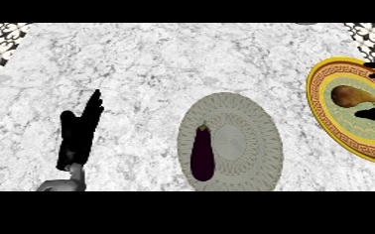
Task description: Pick the pear from the placemat and place it in the plate
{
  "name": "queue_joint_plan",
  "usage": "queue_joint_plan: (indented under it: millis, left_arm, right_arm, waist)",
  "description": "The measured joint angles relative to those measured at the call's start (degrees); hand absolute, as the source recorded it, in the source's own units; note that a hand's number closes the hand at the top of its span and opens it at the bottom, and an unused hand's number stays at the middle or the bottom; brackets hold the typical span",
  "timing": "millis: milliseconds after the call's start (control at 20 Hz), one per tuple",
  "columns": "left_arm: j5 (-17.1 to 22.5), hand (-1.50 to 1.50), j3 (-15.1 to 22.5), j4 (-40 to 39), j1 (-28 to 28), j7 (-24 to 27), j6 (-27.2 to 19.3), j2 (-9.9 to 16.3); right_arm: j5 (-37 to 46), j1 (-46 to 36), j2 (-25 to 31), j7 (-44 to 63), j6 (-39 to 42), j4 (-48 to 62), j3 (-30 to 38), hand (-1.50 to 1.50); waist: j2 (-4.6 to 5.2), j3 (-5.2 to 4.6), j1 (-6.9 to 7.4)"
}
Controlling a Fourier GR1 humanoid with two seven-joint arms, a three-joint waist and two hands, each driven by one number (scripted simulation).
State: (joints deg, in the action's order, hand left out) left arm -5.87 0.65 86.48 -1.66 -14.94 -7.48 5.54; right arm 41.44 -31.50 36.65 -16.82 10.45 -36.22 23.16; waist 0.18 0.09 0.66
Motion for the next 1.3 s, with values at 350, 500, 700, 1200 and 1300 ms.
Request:
queue_joint_plan:
  millis: [350,500,700,1200,1300]
  left_arm:
    - [0.69,0.00,-0.87,-0.72,0.36,1.03,0.32,0.12]
    - [0.84,0.00,-1.22,-1.57,-0.14,1.62,0.59,0.27]
    - [0.49,0.00,-0.97,-1.45,0.33,2.35,0.51,-0.06]
    - [-0.61,0.00,-0.13,0.15,0.85,0.97,0.02,-1.01]
    - [-0.05,0.00,-1.05,-0.34,0.16,0.77,0.77,-0.33]
  right_arm:
    - [-14.91,-1.12,-0.17,-8.17,5.36,1.73,12.23,-1.50]
    - [-19.39,-0.64,1.90,-9.93,9.37,4.34,15.84,-1.50]
    - [-22.29,-0.10,5.22,-13.63,13.64,9.79,17.62,-1.50]
    - [-25.34,1.97,5.67,-20.85,14.97,13.48,15.25,-1.50]
    - [-25.81,2.37,5.16,-21.24,13.97,13.11,14.33,-1.50]
  waist:
    - [-0.20,0.01,-0.89]
    - [-0.11,-0.02,-0.73]
    - [0.02,0.01,-0.22]
    - [-0.03,-0.02,-0.10]
    - [-0.05,-0.04,-0.16]
